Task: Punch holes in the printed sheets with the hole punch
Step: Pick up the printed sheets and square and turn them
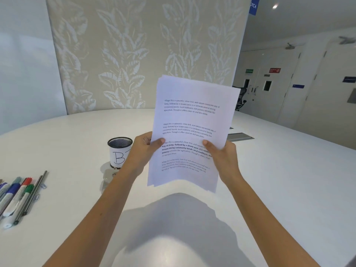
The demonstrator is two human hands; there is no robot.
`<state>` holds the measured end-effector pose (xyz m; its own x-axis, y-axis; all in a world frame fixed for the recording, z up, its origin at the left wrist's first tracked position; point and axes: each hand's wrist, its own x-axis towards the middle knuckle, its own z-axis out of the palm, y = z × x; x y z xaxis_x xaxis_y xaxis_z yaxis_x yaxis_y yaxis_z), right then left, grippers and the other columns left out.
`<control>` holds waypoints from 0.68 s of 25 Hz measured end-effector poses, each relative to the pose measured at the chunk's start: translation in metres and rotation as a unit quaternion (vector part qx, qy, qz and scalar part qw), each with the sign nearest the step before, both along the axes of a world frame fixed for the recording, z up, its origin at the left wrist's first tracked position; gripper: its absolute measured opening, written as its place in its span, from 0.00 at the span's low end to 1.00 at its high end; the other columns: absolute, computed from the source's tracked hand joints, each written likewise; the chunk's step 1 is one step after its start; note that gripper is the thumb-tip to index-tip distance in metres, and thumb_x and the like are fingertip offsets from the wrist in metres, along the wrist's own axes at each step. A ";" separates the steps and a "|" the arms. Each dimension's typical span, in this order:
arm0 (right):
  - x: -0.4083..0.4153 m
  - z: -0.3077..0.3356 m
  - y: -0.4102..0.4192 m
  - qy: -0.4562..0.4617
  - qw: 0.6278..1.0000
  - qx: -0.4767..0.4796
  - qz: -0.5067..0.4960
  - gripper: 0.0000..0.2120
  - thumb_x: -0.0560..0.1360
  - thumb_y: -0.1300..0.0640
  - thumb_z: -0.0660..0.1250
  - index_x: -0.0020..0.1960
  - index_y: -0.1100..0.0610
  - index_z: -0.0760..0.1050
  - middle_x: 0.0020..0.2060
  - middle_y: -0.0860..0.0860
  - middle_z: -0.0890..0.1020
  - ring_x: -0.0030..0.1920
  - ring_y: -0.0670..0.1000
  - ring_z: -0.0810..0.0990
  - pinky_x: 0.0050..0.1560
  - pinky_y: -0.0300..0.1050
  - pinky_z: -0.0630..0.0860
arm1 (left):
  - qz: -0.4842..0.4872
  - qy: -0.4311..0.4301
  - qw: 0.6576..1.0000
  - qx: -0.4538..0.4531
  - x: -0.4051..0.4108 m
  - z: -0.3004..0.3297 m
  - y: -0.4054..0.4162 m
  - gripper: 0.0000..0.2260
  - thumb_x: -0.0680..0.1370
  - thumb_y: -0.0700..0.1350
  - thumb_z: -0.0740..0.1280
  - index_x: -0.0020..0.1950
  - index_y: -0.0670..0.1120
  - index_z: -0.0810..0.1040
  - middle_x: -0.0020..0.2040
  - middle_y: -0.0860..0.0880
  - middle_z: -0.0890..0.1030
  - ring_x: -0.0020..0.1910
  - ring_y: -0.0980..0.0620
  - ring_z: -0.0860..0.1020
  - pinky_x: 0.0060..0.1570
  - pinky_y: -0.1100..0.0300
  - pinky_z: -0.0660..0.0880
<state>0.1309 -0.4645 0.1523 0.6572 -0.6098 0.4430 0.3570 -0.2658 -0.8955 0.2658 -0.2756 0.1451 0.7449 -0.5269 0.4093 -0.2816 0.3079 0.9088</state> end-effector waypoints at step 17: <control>-0.017 -0.053 0.014 0.065 0.994 0.059 0.067 0.08 0.72 0.56 0.73 0.50 0.54 0.82 0.45 0.51 0.87 0.45 0.53 0.86 0.45 0.50 0.83 | -0.029 0.072 0.996 0.034 -0.019 -0.038 0.019 0.12 0.78 0.43 0.65 0.60 0.44 0.80 0.56 0.44 0.84 0.56 0.44 0.82 0.60 0.42 0.75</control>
<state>0.1144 -0.4504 0.0990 0.7836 -0.5551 0.2790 0.2610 -0.1135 -0.9587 0.2465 -0.2565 0.1068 0.7615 -0.5929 0.2621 -0.1302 0.2562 0.9578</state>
